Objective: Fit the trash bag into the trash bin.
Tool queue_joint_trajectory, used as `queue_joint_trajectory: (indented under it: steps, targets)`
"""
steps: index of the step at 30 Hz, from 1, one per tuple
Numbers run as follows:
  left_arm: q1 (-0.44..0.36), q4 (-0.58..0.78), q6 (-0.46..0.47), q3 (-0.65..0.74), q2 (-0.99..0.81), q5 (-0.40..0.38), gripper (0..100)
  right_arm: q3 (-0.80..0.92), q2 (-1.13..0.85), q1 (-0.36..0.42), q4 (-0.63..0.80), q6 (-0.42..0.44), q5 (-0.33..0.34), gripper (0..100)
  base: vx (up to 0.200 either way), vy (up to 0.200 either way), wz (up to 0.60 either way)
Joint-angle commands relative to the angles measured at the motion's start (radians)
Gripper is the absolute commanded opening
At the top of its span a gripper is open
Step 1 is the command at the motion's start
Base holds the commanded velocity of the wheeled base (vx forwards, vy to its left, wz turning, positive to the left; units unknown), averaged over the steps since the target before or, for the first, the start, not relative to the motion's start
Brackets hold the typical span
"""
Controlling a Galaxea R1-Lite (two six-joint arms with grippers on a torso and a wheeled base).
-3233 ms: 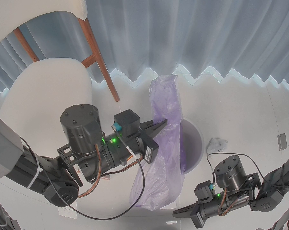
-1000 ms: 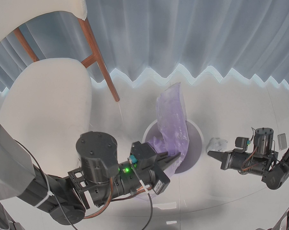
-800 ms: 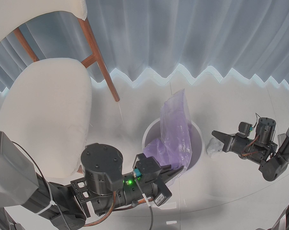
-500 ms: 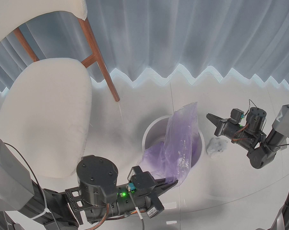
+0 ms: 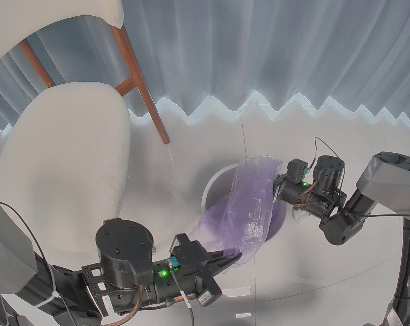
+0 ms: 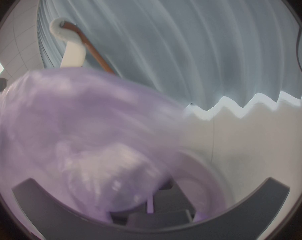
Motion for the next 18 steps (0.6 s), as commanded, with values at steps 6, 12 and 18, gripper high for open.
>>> queue_joint_trajectory:
  steps: [6,12,18]
  targets:
    - [0.175,0.007,0.004,-0.016,0.000,0.003,0,0.255,0.029,0.067,-0.159,-0.077,0.000,0,0.000,0.000,0.00]
    - [0.198,0.007,0.004,-0.069,0.049,0.003,0,0.268,0.035,0.107,-0.177,-0.077,-0.006,0,0.000,0.000,0.00]
    - [0.178,0.007,0.003,-0.146,0.118,0.015,0,0.251,0.000,0.052,-0.159,-0.075,-0.008,0,0.000,0.000,0.00]
